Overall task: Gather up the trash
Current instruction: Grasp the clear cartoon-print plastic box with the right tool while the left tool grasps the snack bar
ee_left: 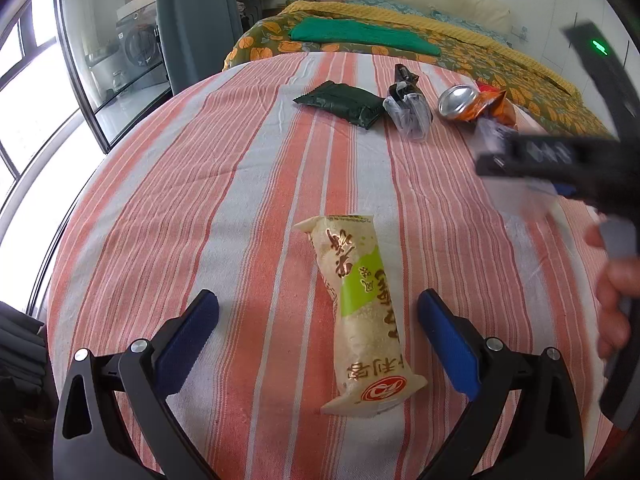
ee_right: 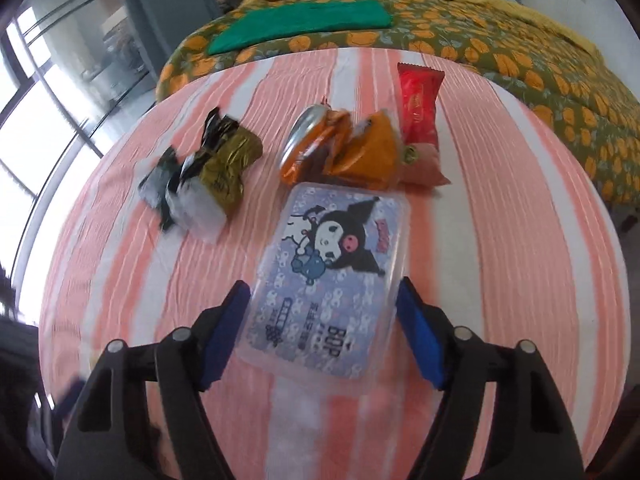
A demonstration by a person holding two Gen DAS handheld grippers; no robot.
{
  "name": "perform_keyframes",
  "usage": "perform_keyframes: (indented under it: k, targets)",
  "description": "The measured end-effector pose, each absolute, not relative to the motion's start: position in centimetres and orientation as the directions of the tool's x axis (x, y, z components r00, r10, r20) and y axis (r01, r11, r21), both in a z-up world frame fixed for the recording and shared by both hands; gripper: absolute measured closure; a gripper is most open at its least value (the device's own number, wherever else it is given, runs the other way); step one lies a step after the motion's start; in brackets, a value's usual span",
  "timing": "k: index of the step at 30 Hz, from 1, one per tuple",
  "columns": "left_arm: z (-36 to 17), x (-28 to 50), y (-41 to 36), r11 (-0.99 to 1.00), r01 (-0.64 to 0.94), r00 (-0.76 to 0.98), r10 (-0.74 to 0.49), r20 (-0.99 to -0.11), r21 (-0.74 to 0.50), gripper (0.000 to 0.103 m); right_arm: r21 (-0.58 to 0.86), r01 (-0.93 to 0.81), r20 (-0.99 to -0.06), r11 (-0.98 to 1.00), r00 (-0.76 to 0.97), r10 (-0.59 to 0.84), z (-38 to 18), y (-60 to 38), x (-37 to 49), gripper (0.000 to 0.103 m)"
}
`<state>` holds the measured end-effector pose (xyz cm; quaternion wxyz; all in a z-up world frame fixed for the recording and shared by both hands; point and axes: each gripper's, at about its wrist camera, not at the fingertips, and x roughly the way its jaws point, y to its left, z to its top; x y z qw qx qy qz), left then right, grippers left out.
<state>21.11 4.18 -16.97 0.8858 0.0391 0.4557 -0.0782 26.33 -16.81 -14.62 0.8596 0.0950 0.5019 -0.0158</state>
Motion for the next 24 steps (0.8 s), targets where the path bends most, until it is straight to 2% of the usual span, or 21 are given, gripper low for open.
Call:
perform_keyframes:
  k: [4,9,10,11,16,24]
  targets:
    - [-17.0,21.1,4.2,0.985,0.174,0.572,-0.103,-0.814,-0.002,0.006,0.083,-0.011,-0.856,0.997,0.512,0.077,-14.4,-18.6,21.3,0.034]
    - [-17.0,21.1,4.2,0.985,0.174,0.572,-0.103,-0.814,-0.002,0.006,0.048,-0.051,-0.83,0.998,0.553,0.068,-14.9,-21.1,16.8,0.034]
    - [-17.0,21.1,4.2,0.985,0.174,0.572,-0.103,-0.814,-0.002,0.006,0.061,-0.042,-0.833,0.997,0.548,0.074,-15.4,-21.5,16.6,0.032]
    - [-17.0,21.1,4.2,0.985,0.174,0.572,-0.103,-0.814,-0.002,0.006,0.076,-0.043,-0.812,0.996,0.577,0.087,-15.5,-21.7,16.2,0.026]
    - [-17.0,21.1,4.2,0.985,0.174,0.572,-0.103,-0.814,-0.003,0.006,0.062,-0.054,-0.81,0.997,0.581,0.082,-15.9,-21.3,16.0,0.017]
    - [-17.0,21.1,4.2,0.985,0.174,0.572,-0.103,-0.814,-0.003,0.006,0.065,-0.064,-0.808,0.996,0.583,0.091,-16.0,-21.3,15.6,0.016]
